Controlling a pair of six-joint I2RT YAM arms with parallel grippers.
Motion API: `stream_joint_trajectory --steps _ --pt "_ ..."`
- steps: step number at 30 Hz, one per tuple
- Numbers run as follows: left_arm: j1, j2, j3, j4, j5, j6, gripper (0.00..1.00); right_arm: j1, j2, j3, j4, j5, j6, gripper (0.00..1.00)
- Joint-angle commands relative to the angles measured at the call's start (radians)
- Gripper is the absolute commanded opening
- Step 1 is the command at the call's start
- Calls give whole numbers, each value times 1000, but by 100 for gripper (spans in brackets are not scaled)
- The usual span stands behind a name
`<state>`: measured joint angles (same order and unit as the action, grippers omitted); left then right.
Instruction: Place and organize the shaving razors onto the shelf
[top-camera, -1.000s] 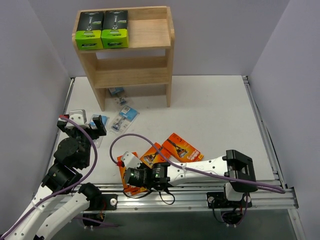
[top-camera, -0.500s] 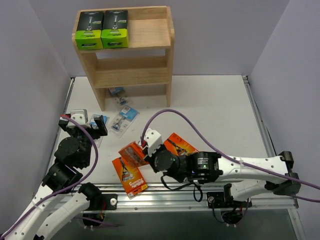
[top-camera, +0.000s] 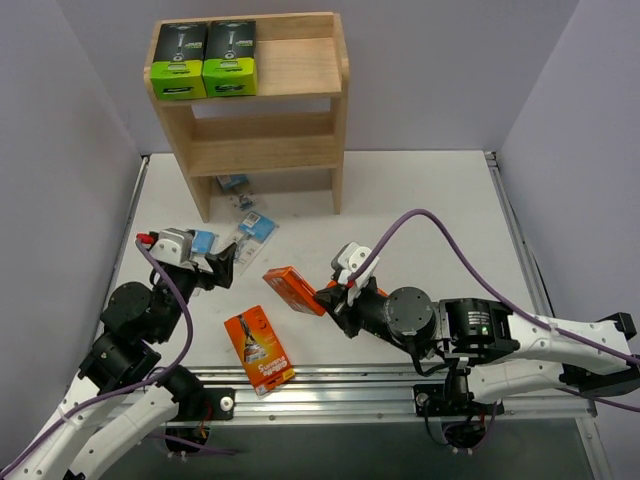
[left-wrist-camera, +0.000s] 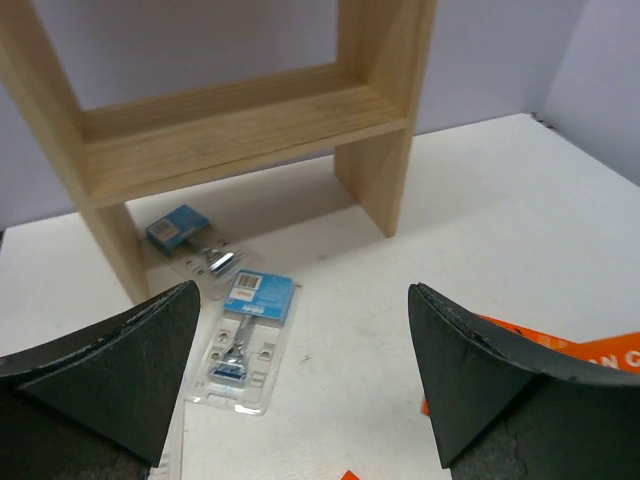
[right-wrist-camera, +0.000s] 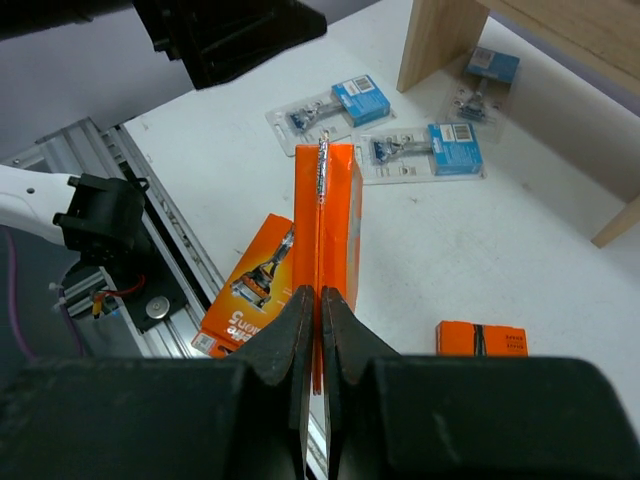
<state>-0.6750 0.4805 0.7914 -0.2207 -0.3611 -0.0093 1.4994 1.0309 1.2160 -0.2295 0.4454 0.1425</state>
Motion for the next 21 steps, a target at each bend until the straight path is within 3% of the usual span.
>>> stream_joint_trajectory --steps 1,6,15,21 --pt "-20 -16 0 60 193 46 94 -8 -2 72 19 -52 -47 0" --pt "-38 -72 -27 86 416 75 94 -18 46 129 -21 -135 -64 0" --pt "-78 -239 -57 83 454 104 94 -68 84 139 -42 -298 -67 0" --pt "-80 -154 12 -34 699 97 94 -108 97 146 -56 -388 -73 0"
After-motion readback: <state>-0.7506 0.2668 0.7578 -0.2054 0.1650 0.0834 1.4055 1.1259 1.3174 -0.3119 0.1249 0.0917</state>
